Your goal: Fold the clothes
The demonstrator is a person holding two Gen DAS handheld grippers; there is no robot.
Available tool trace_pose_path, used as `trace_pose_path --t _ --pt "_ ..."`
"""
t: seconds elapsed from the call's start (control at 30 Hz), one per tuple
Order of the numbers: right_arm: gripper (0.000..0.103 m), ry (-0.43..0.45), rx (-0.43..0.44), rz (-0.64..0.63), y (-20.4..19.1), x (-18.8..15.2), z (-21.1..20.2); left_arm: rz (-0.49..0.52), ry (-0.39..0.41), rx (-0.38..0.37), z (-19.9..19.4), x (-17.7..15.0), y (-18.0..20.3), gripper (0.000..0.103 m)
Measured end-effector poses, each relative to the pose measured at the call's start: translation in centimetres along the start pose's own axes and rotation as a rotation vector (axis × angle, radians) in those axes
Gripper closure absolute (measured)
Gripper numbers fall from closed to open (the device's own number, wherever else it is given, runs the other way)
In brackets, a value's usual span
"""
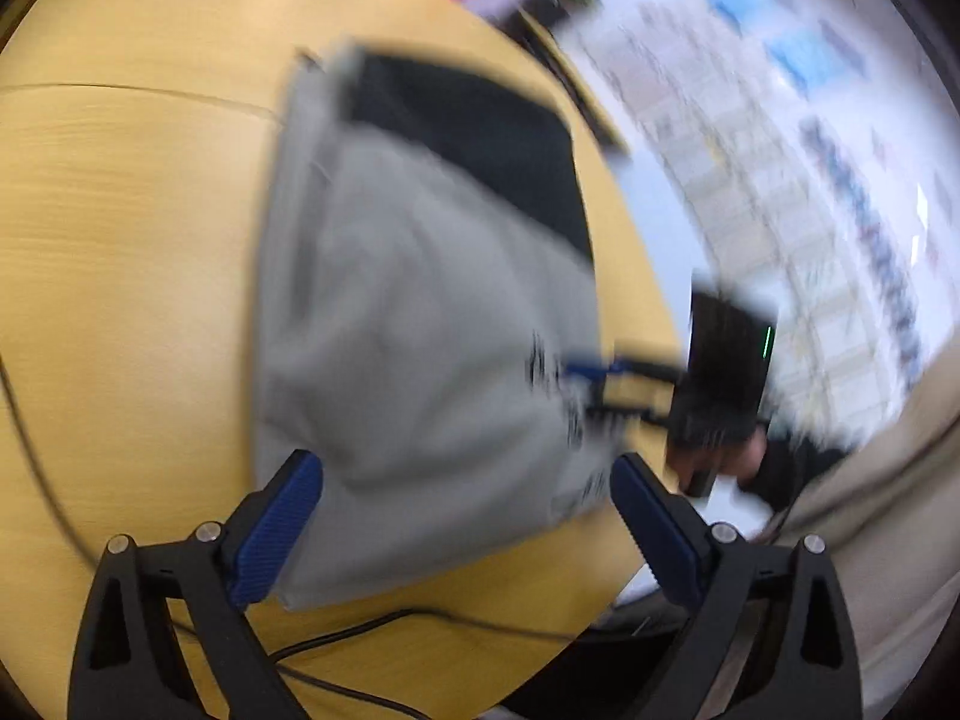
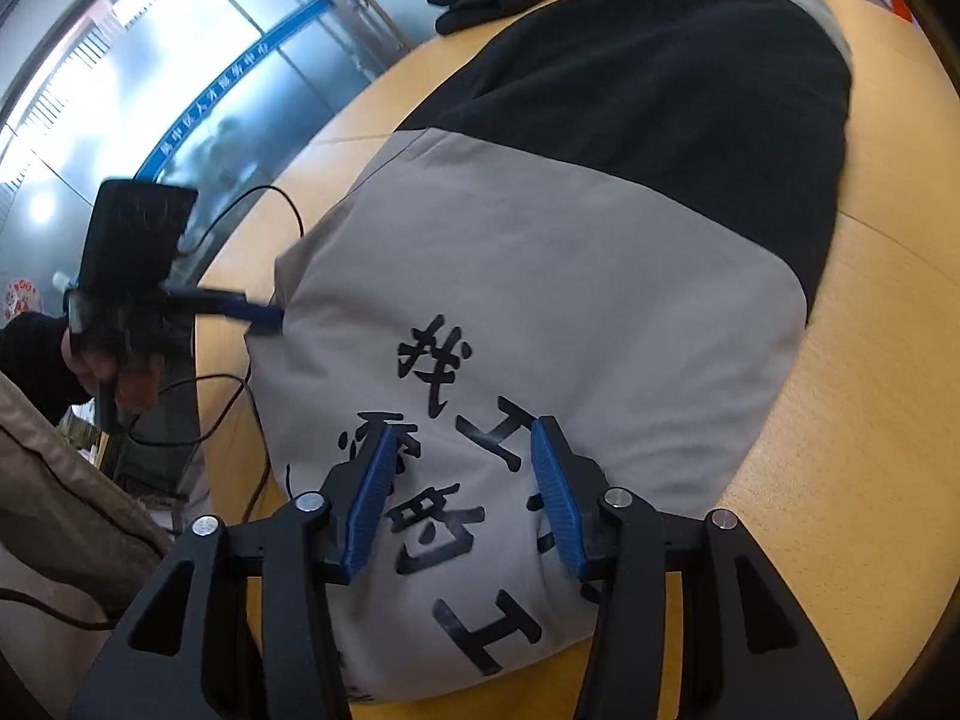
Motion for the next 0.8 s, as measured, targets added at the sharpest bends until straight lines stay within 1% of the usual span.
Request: trace_pose_path --t 0.03,0.1,0.13,0.17,0.2,0.23,0.27,0.3,0.37,0.4,0.47,0.53,0.6,0.7,0.8 --pt "0.052 -0.001 0.014 0.013 0.1 0.2 -0.8 -0.037 0.063 -0.013 -1.4 0.7 -0.5 0.004" --pt "0.046 0.026 0.045 0.054 0.7 0.6 -3.1 -0.091 0.122 0.019 -2.4 1.9 -1.6 0.004" --pt "0.038 0.044 0.052 0.081 1.4 0.7 -4.3 -0.119 0.113 0.009 -2.1 2.2 -2.3 0.004" --pt "0.031 0.057 0.06 0.12 2.4 0.8 -5.5 -0.137 0.088 0.008 -1.4 2.4 -3.0 0.004" --pt "0.028 0.066 0.068 0.162 3.5 0.8 -6.5 -0.152 0.058 0.022 -1.1 2.4 -4.0 0.004" --pt "0.023 0.068 0.072 0.21 5.0 0.8 -7.2 -0.185 0.009 0.029 0.0 2.0 -4.9 0.004" --pt "0.021 0.068 0.071 0.249 6.3 0.7 -7.8 -0.218 -0.04 0.035 1.2 1.7 -5.7 0.005" --pt "0.021 0.062 0.058 0.27 7.5 0.7 -7.9 -0.219 -0.034 -0.004 1.4 1.5 -5.6 0.003" --pt "0.02 0.042 0.033 0.292 9.8 0.9 -7.7 -0.232 -0.054 -0.032 2.3 0.7 -5.2 0.003" --pt "0.02 0.036 0.033 0.295 10.3 1.2 -7.3 -0.251 -0.058 -0.043 2.8 0.1 -5.2 0.002" --pt "0.02 0.028 0.058 0.302 11.3 2.2 -5.9 -0.287 -0.065 -0.066 3.8 -1.0 -5.1 0.001" --pt "0.019 0.007 0.091 0.311 12.2 3.1 -3.9 -0.339 -0.088 -0.11 5.0 -2.4 -5.2 0.0" --pt "0.019 -0.006 0.123 0.317 13.0 4.1 -1.9 -0.368 -0.069 -0.129 5.6 -3.3 -5.5 0.0" --pt "0.017 0.018 0.167 0.306 13.4 6.1 -0.2 -0.452 -0.046 -0.167 6.5 -4.2 -6.3 0.0" --pt "0.015 0.023 0.162 0.287 12.7 7.5 0.7 -0.544 -0.071 -0.214 6.8 -5.1 -7.2 0.0"
Point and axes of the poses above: each gripper's, at about its wrist camera, not at the fingertips, and z roughly the way its jaws point, y to its right, x to its top, the point moved 2 cm from there along z, roughly the way its jaws point, and after that the axes turned 9 degrees about -x, right-handed, at the moved point
